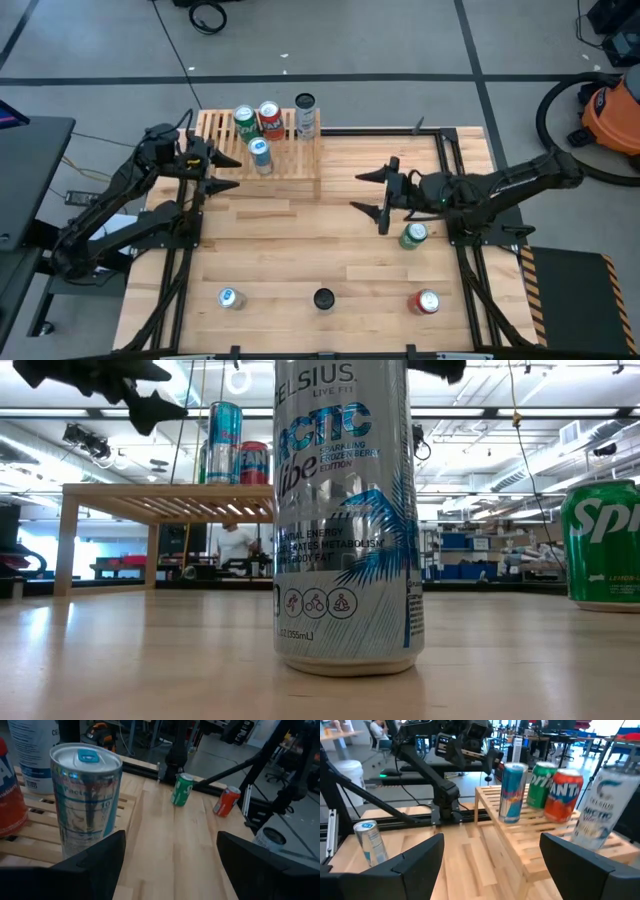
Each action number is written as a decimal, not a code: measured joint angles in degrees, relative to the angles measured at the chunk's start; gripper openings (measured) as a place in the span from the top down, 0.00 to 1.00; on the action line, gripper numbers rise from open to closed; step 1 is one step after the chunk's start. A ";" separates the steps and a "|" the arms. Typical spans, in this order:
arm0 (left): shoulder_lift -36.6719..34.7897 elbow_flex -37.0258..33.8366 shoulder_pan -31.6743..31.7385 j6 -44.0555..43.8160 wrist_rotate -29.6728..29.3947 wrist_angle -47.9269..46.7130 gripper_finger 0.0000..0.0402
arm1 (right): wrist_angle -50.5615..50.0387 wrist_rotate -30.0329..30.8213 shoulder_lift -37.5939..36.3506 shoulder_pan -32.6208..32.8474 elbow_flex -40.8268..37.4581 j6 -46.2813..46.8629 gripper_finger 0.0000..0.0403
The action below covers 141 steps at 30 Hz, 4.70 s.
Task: Place canned beverage on shelf
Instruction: Put the top blue soda can on the shelf
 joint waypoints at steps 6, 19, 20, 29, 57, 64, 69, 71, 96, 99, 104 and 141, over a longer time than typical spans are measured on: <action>-0.02 -2.65 0.00 0.63 -0.03 3.05 0.22 | 8.30 0.01 0.00 0.54 -7.46 2.25 0.16; 0.00 -8.08 -0.02 -1.76 -3.80 13.20 0.22 | 36.42 -0.03 0.00 1.98 -23.02 -4.40 0.16; 0.00 -8.42 -0.02 -1.99 -3.83 13.86 0.22 | 36.20 -0.15 0.02 1.98 -23.51 -3.57 0.16; 0.02 -10.85 -0.02 -1.96 -9.68 18.17 0.22 | 35.44 -0.47 0.04 1.98 -27.47 -0.47 0.16; 0.07 -10.85 -0.59 2.64 -11.82 18.63 0.22 | 35.42 -0.97 0.04 1.98 -31.88 4.43 0.16; 0.07 -10.85 -0.57 2.59 -11.82 19.17 0.22 | 35.42 -0.97 0.04 1.98 -31.88 4.43 0.16; 0.07 -10.85 -0.57 2.56 -11.85 20.77 0.22 | 35.42 -0.98 0.04 1.98 -31.88 4.41 0.16; 0.07 -10.85 -0.57 2.51 -11.84 21.55 0.22 | 35.42 -0.99 0.04 1.98 -31.88 4.41 0.16; 0.89 -10.85 -0.56 0.79 -23.28 21.67 0.22 | 35.42 -0.99 0.04 1.97 -31.88 4.41 0.16; 1.16 -10.84 -0.57 0.22 -22.88 22.27 0.22 | 35.42 -0.99 0.04 1.98 -31.88 4.41 0.16; 1.18 -10.83 -0.55 -1.01 -22.09 23.17 0.22 | 35.42 -0.99 0.04 1.98 -31.86 4.41 0.16; 1.20 -10.83 -0.61 0.02 -14.05 23.44 0.21 | 35.42 -0.99 0.04 1.97 -31.86 4.41 0.16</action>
